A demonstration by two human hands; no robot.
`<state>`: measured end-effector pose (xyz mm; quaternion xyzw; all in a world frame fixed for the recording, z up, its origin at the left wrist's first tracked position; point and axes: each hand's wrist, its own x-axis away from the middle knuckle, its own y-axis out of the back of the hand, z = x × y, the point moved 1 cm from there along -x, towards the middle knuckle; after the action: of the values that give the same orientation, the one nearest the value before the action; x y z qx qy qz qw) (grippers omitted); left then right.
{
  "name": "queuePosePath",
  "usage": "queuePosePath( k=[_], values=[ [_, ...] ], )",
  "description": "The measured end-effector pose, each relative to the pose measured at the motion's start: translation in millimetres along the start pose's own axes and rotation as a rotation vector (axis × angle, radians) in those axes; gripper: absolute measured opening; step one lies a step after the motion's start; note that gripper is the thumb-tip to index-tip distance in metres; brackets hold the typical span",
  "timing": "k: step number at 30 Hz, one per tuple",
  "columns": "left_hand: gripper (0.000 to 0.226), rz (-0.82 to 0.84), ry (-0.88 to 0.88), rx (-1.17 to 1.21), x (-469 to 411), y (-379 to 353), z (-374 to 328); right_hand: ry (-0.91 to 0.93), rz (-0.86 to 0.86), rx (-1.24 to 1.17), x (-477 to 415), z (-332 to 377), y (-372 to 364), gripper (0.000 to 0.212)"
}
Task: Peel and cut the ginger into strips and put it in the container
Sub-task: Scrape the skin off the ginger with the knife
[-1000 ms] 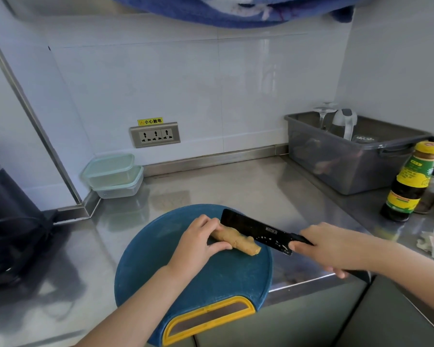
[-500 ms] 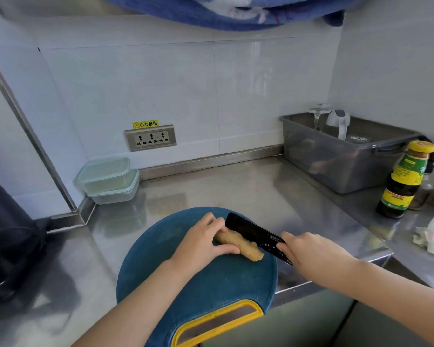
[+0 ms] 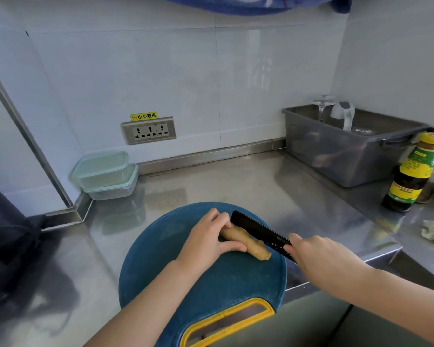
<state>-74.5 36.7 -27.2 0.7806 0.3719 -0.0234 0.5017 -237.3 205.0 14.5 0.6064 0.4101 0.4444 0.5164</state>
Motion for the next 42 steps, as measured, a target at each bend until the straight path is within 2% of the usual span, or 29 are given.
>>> queuePosePath(
  k=[7, 11, 14, 20, 23, 26, 37, 42],
  values=[
    [0.052, 0.078, 0.004, 0.014, -11.9, 5.2, 2.0, -0.032, 0.024, 0.009, 5.4, 11.9, 5.5, 0.026],
    [0.054, 0.044, -0.011, 0.018, -11.1, 2.9, 1.9, -0.043, 0.050, 0.042, 10.1, 23.5, 5.9, 0.020],
    [0.054, 0.025, -0.021, 0.027, -10.1, 1.8, 1.9, -0.036, 0.038, 0.049, 11.6, 30.3, 8.0, 0.024],
    [0.054, 0.026, -0.024, 0.026, -9.6, 2.2, 1.1, -0.021, 0.081, -0.017, -2.5, 15.8, 17.2, 0.027],
    [0.056, 0.030, -0.020, 0.015, -10.1, 1.5, 2.5, 0.025, 0.076, -0.050, -5.7, 13.0, 24.8, 0.037],
    [0.055, 0.035, -0.031, 0.000, -9.8, 1.2, 3.0, -0.001, 0.059, -0.135, -6.9, 10.2, 24.5, 0.035],
    [0.052, 0.027, -0.023, 0.000, -6.6, 2.1, -2.7, -0.010, 0.103, -0.079, -5.7, 18.3, 21.4, 0.039],
    [0.054, 0.036, 0.004, -0.010, -4.6, 4.0, -4.3, -0.020, 0.088, -0.064, 3.0, 19.4, 25.3, 0.022]
  ],
)
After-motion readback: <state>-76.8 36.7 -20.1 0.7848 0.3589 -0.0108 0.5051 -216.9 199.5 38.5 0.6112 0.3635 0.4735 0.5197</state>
